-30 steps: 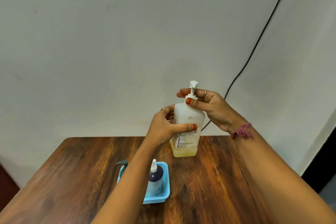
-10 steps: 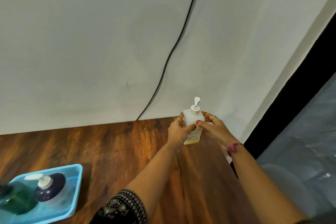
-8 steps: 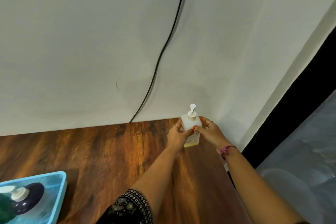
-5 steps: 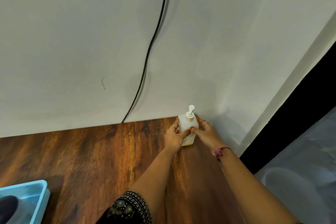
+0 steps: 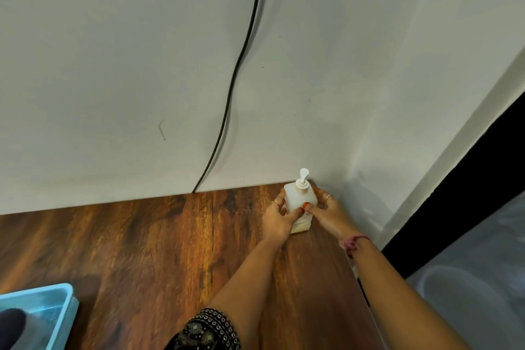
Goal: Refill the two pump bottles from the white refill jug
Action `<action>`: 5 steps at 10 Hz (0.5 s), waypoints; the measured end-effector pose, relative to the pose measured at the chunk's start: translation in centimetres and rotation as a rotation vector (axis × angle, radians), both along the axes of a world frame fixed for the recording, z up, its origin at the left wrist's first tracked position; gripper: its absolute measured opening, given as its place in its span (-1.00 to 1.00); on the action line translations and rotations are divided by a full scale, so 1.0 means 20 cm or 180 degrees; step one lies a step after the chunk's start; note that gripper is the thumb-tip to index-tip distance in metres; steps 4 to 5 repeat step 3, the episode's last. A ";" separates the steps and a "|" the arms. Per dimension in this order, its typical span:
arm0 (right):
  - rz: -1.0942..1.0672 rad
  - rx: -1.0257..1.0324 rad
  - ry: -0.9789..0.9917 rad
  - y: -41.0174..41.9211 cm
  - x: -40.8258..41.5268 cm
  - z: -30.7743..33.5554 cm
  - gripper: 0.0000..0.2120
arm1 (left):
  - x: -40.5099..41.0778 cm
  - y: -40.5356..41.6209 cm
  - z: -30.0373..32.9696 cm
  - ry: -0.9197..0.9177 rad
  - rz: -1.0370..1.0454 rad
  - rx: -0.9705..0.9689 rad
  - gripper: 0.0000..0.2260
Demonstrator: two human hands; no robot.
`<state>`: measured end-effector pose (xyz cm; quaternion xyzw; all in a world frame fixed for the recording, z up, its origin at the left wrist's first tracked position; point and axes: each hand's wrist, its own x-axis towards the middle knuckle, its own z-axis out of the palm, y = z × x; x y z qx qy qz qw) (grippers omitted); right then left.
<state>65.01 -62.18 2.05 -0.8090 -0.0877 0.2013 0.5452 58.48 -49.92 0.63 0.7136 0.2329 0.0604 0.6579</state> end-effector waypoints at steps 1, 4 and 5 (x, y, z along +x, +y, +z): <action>0.0041 -0.0045 -0.0015 0.00 -0.03 0.02 -0.47 | -0.03 0.00 0.03 0.0040 -0.0087 0.0126 -0.42; -0.0387 0.0036 0.0055 -0.02 -0.12 0.08 -0.43 | -0.10 0.06 0.07 0.0267 -0.0047 0.0391 -0.38; -0.0387 0.0036 0.0055 -0.02 -0.12 0.08 -0.43 | -0.10 0.06 0.07 0.0267 -0.0047 0.0391 -0.38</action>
